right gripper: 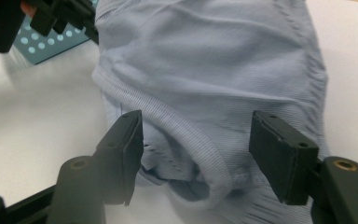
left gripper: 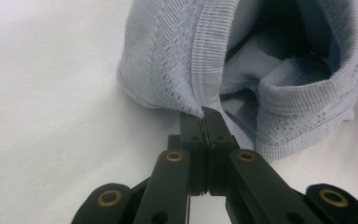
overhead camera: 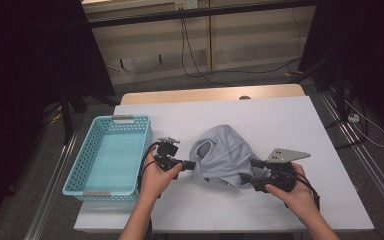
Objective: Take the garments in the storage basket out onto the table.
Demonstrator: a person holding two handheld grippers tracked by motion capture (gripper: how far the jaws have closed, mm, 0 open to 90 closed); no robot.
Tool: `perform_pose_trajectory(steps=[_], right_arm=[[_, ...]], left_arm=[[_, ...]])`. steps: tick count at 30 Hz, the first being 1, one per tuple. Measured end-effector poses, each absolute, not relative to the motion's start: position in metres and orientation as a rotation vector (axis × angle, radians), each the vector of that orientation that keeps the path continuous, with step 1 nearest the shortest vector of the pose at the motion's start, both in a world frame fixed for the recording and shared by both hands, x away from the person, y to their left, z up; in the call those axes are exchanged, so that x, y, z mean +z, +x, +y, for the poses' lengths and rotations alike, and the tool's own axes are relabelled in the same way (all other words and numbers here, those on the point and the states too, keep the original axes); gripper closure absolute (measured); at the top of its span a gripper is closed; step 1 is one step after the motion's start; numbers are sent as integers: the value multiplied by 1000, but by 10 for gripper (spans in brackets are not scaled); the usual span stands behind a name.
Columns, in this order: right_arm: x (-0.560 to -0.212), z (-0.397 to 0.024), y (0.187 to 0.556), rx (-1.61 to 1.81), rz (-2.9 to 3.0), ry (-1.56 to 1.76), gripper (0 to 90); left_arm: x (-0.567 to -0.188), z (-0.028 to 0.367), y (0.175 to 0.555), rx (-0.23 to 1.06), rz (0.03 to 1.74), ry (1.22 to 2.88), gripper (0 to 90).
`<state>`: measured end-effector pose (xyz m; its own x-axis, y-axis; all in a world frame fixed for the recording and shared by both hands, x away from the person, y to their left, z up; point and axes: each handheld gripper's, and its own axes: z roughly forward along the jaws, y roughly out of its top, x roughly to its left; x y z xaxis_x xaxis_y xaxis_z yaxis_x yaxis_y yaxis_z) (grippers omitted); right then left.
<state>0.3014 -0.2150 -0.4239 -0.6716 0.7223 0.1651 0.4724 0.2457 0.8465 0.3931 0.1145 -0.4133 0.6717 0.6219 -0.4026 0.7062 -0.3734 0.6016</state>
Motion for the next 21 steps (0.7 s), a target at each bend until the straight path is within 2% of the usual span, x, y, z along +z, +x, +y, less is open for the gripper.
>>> perform_pose_trajectory(steps=[3, 4, 7, 9, 13, 21], right_arm=[[-427, -209, 301, 1336, 2265, 1093, 387], [-428, -208, 302, 1309, 2263, 1094, 435], [-430, -209, 303, 1294, 2248, 1103, 674], [-428, -212, 304, 1303, 2234, 1114, 769], [-421, -223, 304, 1337, 2189, 1154, 802], [-414, -256, 305, 1395, 2069, 1263, 807]], left_arm=[[-412, 116, 393, -133, 1024, 2097, 891], [-412, 117, 393, -131, 1024, 2098, 891], [-410, 117, 393, -123, 1025, 2096, 891], [-409, 118, 393, -118, 1023, 2085, 891], [-407, 121, 394, -106, 1021, 2079, 891], [-404, 123, 394, -91, 1022, 2059, 892]])
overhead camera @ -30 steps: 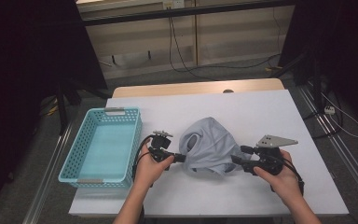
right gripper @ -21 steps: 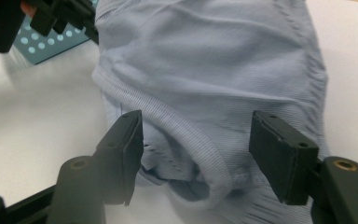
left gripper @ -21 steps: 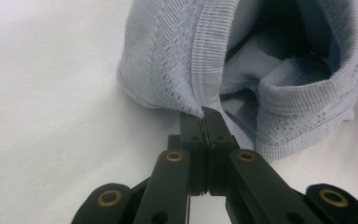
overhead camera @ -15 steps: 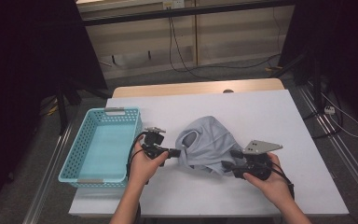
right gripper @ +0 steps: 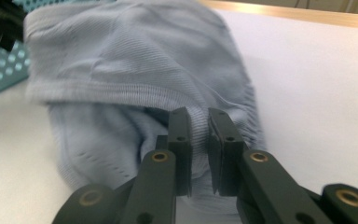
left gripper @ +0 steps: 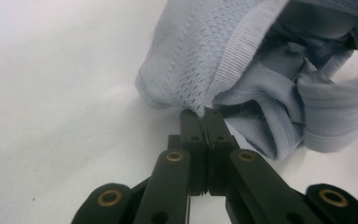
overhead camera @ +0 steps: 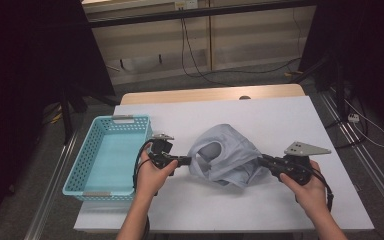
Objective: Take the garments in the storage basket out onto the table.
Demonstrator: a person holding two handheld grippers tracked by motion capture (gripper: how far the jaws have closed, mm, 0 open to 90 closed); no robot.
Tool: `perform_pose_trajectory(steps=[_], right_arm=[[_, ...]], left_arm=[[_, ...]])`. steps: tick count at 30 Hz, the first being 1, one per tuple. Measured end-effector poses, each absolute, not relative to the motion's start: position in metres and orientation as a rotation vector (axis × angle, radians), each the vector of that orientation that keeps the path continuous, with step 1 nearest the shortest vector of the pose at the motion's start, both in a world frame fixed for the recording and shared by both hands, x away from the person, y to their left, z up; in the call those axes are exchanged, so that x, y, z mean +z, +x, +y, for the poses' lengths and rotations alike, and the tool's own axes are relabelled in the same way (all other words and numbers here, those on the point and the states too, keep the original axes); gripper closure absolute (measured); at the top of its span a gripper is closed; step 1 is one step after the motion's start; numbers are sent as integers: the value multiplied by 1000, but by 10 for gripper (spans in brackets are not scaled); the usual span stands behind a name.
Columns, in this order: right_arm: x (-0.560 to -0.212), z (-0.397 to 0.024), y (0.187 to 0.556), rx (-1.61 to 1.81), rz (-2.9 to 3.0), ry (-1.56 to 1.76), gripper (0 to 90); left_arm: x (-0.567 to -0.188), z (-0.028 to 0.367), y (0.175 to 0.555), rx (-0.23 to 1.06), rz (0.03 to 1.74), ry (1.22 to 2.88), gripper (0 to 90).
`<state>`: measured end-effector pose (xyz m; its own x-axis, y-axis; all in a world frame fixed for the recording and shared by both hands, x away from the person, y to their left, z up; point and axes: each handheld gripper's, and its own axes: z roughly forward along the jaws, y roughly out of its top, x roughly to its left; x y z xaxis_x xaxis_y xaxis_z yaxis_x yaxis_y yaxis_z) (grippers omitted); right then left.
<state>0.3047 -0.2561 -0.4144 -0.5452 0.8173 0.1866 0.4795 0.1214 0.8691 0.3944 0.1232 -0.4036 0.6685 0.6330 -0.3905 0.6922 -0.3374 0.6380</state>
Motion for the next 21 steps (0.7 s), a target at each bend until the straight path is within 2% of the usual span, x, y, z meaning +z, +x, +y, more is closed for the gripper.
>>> perform_pose_trajectory(steps=[11, 18, 21], right_arm=[[-424, -291, 311, 1423, 1974, 1414, 809], [-427, -290, 313, 1401, 1981, 1418, 809], [-427, -292, 314, 1394, 1978, 1421, 809]], left_arm=[[-405, 119, 395, -96, 1000, 2035, 890], [-407, 118, 395, -108, 994, 2044, 885], [-408, 117, 395, -121, 987, 2040, 854]])
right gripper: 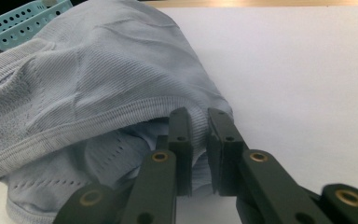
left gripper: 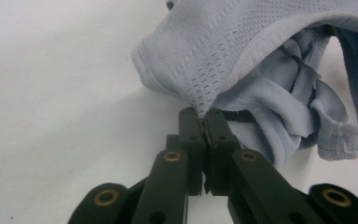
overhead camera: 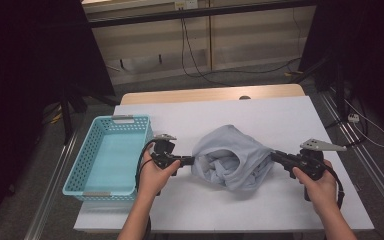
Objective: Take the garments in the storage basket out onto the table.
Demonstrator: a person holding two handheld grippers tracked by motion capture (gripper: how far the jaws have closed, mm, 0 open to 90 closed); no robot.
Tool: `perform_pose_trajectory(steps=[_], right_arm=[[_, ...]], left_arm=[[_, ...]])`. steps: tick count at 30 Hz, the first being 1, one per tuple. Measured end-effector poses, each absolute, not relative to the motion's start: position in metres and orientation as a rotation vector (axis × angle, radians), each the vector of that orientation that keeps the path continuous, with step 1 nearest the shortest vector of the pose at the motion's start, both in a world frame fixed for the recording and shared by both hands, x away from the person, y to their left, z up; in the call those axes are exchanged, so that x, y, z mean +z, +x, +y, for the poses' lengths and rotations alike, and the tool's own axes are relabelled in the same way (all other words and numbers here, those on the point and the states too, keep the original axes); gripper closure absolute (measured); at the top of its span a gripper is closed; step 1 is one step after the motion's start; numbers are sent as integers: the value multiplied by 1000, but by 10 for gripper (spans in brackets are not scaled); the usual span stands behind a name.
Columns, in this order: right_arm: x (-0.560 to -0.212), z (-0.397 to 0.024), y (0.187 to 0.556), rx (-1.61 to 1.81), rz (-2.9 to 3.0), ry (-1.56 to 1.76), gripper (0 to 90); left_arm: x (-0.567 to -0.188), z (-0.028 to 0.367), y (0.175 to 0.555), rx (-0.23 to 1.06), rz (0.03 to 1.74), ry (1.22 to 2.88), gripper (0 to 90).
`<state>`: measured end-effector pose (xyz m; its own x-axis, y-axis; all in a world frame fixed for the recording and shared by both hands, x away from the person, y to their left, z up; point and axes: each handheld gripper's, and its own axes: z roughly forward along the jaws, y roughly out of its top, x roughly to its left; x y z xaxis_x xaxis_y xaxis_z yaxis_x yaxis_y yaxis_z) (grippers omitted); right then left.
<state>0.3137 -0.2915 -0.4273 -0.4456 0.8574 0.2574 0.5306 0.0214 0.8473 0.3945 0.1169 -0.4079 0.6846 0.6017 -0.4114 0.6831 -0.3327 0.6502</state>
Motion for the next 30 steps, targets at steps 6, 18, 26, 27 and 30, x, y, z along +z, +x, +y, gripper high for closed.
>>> perform_pose_trajectory(steps=[6, 18, 26, 27, 30], right_arm=[[-431, -298, 315, 1376, 1968, 1458, 809], [-438, -307, 317, 1326, 1959, 1508, 808], [-441, -308, 318, 1313, 1957, 1525, 807], [-441, -308, 318, 1309, 1958, 1519, 807], [-441, -307, 318, 1301, 1959, 1516, 807]], left_arm=[[-410, 114, 393, -117, 960, 2054, 713], [-411, 107, 389, -74, 915, 2062, 373], [-407, 102, 382, -98, 873, 2063, 315], [-407, 101, 382, -95, 868, 2065, 311], [-407, 100, 381, -96, 863, 2070, 299]])
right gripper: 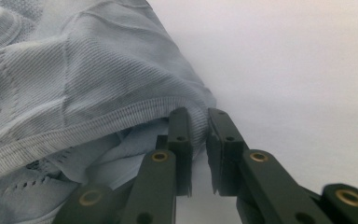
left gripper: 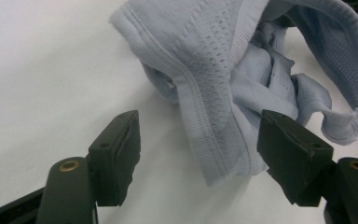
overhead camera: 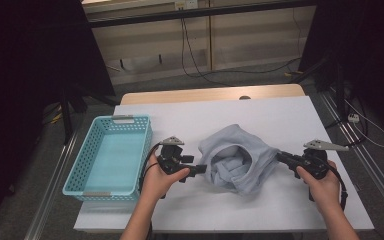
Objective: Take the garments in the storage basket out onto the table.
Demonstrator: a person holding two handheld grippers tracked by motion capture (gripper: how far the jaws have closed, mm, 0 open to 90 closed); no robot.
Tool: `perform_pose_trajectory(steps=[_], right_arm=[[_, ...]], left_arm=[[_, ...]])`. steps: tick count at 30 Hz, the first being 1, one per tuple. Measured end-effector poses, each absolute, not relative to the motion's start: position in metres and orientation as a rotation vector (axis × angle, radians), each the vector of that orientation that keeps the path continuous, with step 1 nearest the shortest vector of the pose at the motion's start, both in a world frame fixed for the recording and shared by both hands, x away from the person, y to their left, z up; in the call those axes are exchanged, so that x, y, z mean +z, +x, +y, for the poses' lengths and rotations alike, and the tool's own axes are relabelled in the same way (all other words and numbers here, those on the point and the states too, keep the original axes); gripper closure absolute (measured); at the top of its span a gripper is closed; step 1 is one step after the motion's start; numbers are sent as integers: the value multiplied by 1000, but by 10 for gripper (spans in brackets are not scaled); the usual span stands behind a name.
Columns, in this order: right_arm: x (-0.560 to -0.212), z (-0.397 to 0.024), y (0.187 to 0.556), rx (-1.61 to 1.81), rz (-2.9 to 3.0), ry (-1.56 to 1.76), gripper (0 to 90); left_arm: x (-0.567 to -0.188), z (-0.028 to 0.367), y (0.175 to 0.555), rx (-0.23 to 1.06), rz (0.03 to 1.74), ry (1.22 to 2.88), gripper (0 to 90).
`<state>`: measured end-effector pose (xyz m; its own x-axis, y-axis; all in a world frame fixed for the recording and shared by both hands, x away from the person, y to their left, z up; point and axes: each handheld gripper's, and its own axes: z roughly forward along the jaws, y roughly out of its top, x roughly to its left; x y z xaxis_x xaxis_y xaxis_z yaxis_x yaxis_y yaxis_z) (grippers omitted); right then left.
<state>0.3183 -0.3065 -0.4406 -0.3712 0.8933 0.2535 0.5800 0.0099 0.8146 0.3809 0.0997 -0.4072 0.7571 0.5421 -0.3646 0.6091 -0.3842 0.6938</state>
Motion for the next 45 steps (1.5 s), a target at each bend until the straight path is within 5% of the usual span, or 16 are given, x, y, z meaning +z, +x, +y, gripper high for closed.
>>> perform_pose_trajectory(steps=[16, 33, 45], right_arm=[[-444, -305, 319, 1264, 1963, 1523, 804], [-446, -304, 318, 1264, 1973, 1527, 791], [-445, -304, 317, 1283, 1982, 1526, 773]], left_arm=[[-409, 94, 377, -93, 824, 2124, 282], [-421, 86, 375, -141, 810, 2170, 363], [-425, 83, 375, -161, 849, 2206, 746]])
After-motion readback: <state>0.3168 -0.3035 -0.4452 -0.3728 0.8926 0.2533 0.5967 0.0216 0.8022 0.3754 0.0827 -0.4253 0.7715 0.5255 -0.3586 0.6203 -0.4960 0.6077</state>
